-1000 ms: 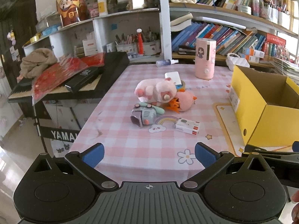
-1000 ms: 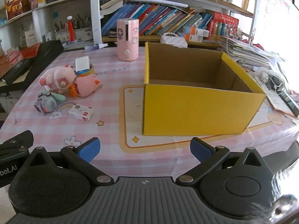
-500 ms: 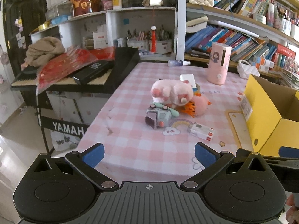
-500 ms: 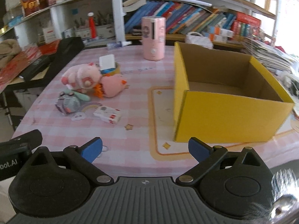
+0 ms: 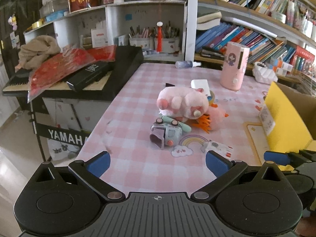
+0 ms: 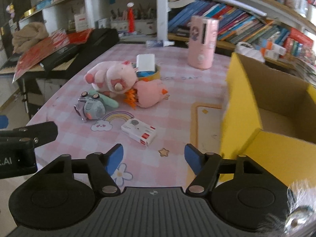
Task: Organize objects
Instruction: 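Grasp the grey toy car with the left tool while the right tool grasps the white card box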
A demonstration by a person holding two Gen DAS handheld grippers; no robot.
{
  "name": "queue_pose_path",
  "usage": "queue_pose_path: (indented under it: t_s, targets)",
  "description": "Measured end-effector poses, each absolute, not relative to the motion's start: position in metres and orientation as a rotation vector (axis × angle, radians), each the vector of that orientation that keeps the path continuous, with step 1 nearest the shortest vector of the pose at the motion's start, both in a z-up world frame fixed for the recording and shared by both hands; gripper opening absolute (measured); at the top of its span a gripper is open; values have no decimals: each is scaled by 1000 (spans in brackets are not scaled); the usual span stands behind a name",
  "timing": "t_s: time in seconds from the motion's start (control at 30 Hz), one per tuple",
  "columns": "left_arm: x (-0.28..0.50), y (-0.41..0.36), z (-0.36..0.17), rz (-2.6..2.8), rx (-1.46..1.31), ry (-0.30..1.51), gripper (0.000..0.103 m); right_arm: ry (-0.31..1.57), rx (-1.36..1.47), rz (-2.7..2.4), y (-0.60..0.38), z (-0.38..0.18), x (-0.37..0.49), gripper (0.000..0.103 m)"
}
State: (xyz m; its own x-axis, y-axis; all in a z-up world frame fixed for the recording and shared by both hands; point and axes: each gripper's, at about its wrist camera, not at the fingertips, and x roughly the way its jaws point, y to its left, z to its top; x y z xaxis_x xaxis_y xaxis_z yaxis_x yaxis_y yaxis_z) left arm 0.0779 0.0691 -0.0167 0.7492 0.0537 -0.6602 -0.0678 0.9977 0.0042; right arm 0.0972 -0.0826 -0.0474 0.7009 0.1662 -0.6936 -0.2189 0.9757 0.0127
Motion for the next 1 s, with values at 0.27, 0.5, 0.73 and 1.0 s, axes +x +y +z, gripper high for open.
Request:
queue_pose_path:
  t_s: [0.27,0.5,0.73,1.0]
  targets:
    - [125,75,-30,52,-69,760,103,784,-166,317,-67,-72,143,63]
    - [166,72,-49,40,-56,801,99,829,-187,398,-62,-89,169,52]
    - [192,60,-74,15,12,872,67,815,-236,487,-62,-88,173,32]
    - [184,67,-74,16,-31,860,61,821,-240,476,-62,-87,176,31]
